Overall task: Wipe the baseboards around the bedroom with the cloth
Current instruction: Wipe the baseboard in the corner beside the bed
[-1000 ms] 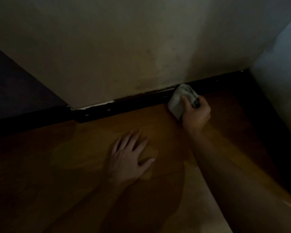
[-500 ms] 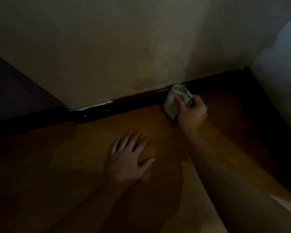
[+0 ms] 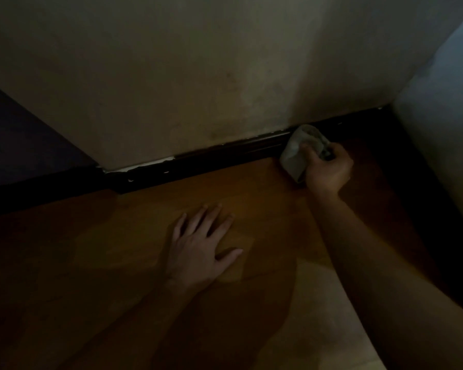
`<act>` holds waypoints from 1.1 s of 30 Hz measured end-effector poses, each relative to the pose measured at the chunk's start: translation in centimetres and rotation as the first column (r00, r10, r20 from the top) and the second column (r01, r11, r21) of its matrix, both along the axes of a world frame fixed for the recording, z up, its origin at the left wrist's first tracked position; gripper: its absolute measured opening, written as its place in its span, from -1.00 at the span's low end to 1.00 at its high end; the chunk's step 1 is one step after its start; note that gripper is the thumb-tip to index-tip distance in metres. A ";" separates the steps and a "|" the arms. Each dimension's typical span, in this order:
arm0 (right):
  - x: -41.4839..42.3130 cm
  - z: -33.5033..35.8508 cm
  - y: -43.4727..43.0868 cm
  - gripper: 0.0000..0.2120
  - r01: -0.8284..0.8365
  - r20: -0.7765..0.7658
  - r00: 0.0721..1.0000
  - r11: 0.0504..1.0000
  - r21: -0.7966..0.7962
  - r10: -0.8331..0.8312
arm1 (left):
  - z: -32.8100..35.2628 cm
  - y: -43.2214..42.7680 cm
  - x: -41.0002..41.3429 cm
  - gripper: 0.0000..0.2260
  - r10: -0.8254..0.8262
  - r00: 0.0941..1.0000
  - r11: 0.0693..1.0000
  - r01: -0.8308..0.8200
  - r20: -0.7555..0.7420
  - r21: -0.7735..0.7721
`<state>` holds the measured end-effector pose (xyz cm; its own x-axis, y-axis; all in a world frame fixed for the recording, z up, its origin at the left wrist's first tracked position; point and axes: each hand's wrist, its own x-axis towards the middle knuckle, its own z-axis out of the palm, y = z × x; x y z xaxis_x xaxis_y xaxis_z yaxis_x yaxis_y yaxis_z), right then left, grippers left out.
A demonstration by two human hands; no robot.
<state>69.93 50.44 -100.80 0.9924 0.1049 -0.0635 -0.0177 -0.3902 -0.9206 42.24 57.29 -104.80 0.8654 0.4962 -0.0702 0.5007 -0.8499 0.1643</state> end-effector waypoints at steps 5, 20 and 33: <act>1.7 0.0 -0.3 -0.80 0.143 -0.040 0.989 0.988 0.058 -0.141 | 0.0 0.3 0.7 -0.36 -0.016 1.000 1.000 0.016 -0.024 0.001; -1.9 -0.4 0.8 -0.77 0.085 -0.008 0.996 0.995 0.055 -0.085 | 0.2 0.2 0.9 -0.33 -0.011 0.999 0.999 0.010 -0.031 -0.031; -5.5 -2.1 3.2 -0.77 0.091 -0.118 0.991 0.961 0.263 -0.062 | 1.0 0.7 1.4 -0.36 -0.058 0.994 0.998 0.055 -0.090 -0.034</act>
<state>64.40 53.65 -102.88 0.9870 0.0567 -0.1505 -0.1426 -0.1242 -0.9820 43.59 58.03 -103.84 0.8814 0.4429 -0.1644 0.4660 -0.8724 0.1476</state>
